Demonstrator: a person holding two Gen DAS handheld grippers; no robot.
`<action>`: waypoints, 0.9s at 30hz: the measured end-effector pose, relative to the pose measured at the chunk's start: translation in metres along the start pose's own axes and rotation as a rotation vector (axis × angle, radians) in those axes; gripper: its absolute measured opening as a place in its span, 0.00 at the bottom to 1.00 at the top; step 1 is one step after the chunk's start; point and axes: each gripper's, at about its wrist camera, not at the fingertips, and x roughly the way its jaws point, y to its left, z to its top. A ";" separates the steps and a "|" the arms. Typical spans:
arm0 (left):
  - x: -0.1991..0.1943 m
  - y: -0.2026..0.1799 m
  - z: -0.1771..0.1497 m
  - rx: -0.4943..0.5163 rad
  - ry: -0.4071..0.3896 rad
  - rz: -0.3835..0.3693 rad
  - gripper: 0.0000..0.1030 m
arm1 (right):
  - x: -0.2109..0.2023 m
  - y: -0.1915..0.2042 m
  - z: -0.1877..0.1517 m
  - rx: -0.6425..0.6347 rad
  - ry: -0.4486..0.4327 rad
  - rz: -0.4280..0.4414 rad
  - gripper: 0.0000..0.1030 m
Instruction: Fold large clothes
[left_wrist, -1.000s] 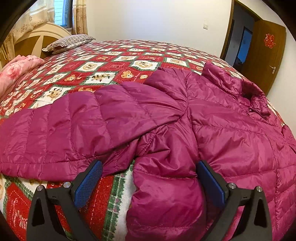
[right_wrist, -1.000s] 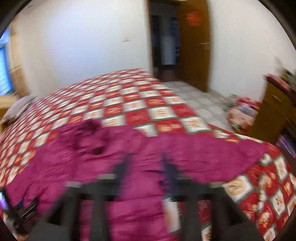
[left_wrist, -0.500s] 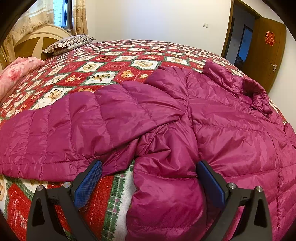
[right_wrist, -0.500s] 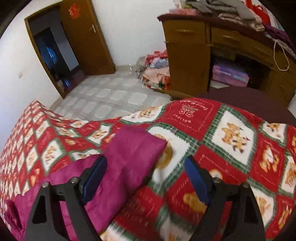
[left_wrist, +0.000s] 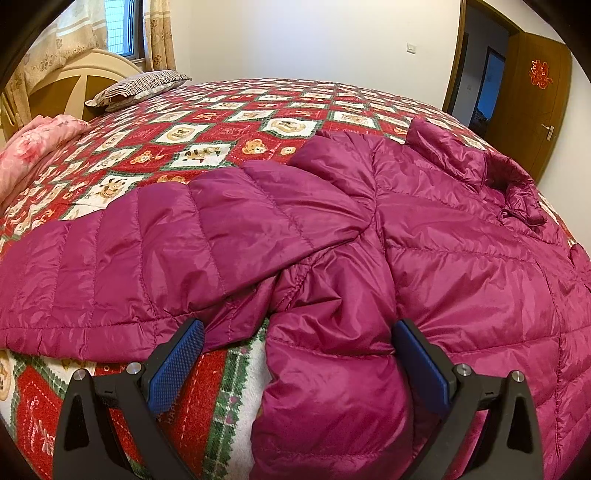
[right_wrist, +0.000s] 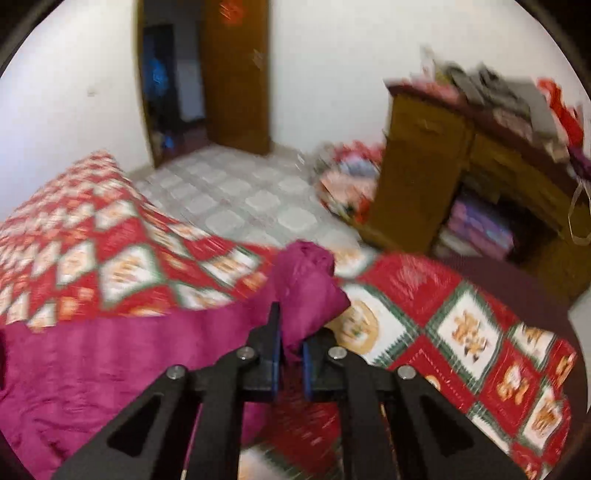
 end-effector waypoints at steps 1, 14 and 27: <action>0.000 0.000 0.000 0.000 0.000 0.000 0.99 | -0.017 0.013 0.002 -0.023 -0.029 0.031 0.10; 0.000 -0.002 0.001 -0.009 -0.005 -0.013 0.99 | -0.165 0.224 -0.057 -0.332 -0.162 0.497 0.10; -0.002 0.006 0.000 -0.034 -0.021 -0.053 0.99 | -0.159 0.379 -0.185 -0.522 0.077 0.749 0.10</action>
